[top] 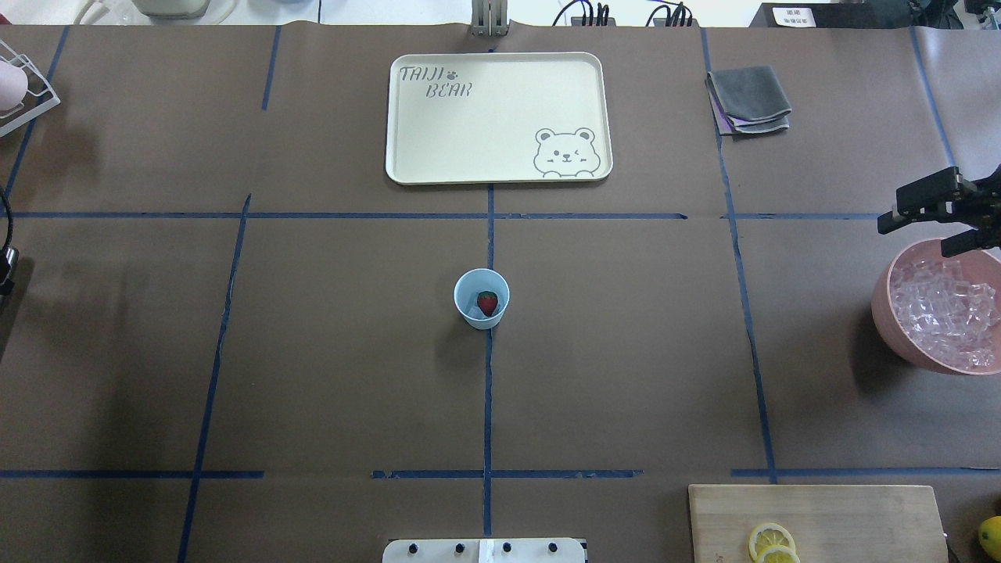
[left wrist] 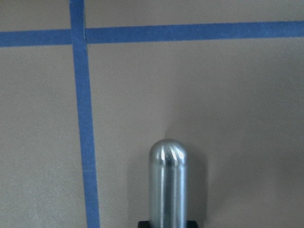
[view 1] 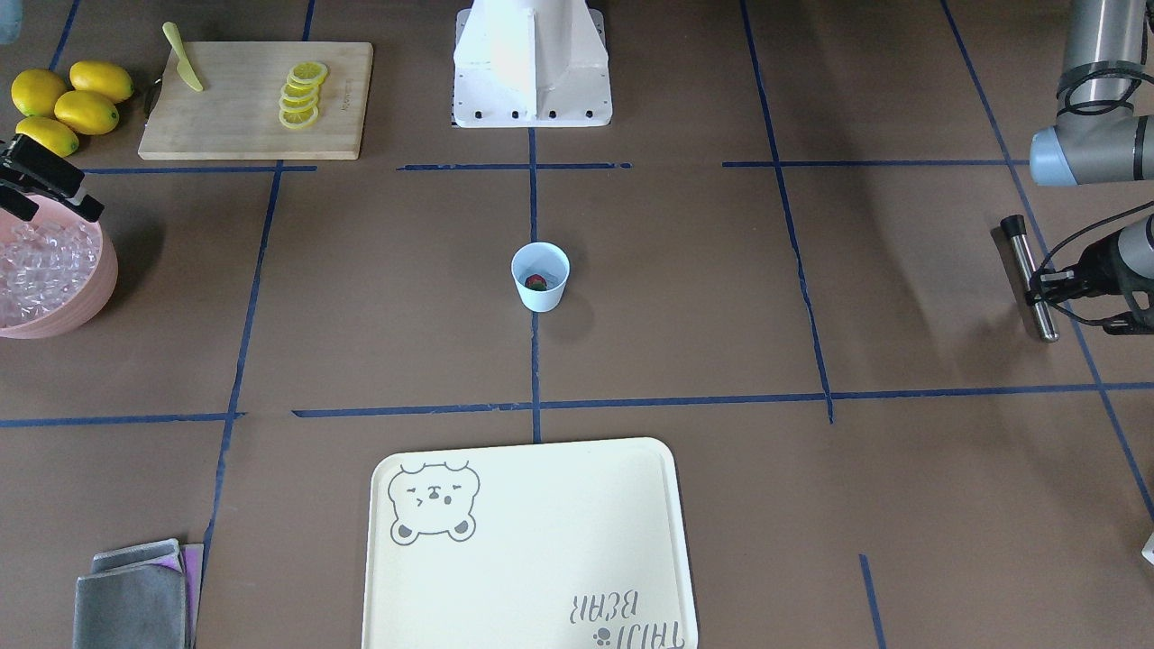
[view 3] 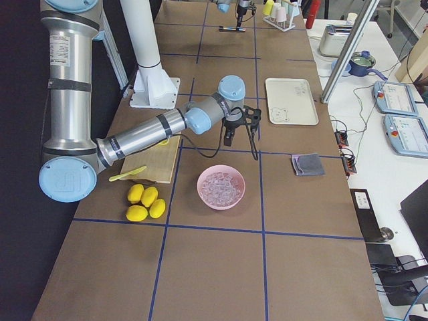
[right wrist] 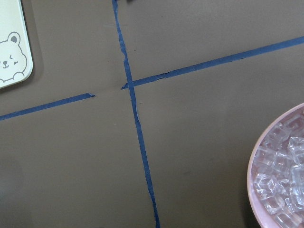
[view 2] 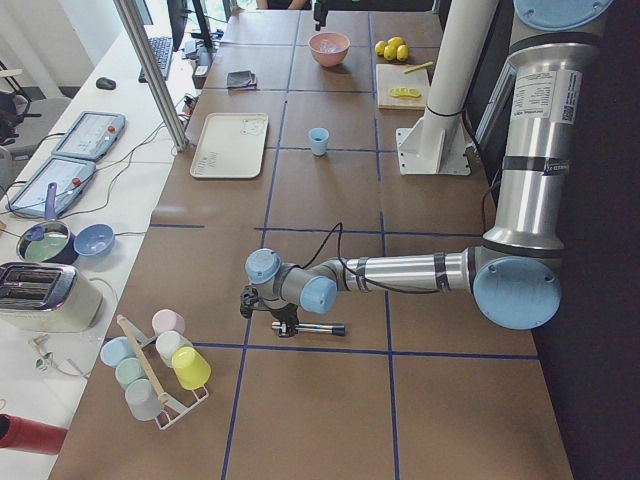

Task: Mash ice and strawberries in cup

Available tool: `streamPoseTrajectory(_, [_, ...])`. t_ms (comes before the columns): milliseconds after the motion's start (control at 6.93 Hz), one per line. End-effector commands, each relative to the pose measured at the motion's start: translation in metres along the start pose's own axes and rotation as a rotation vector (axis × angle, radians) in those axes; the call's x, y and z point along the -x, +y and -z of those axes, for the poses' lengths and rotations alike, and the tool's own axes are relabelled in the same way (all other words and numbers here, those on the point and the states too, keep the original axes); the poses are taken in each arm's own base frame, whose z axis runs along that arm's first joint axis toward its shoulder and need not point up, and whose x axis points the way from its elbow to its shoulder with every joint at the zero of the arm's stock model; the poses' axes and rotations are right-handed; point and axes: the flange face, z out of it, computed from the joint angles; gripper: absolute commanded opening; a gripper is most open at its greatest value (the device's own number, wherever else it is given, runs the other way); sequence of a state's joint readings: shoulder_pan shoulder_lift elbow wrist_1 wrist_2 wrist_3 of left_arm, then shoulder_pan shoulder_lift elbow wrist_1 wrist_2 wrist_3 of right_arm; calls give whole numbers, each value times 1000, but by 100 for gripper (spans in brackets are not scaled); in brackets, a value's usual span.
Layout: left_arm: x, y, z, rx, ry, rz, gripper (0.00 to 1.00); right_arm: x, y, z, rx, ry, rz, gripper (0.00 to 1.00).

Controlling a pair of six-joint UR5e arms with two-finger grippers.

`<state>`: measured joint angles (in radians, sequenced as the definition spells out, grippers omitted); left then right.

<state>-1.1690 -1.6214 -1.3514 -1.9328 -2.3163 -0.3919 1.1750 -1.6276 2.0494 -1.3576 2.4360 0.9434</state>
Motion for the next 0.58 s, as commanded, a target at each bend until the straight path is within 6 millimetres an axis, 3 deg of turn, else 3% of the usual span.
streamPoseTrajectory(0, [0, 1, 1, -1, 0, 1, 88, 1, 1, 1, -1, -2, 2, 100])
streamPoseTrajectory(144, [-4, -1, 6, -12, 4, -6, 100, 1, 1, 2, -3, -3, 3, 100])
streamPoseTrajectory(289, [-25, 2, 34, -62, 23, -48, 100, 2, 1, 4, -6, -5, 7, 99])
streamPoseTrajectory(433, [-37, 11, 73, -131, 42, -75, 100, 3, 3, 7, -7, -7, 5, 99])
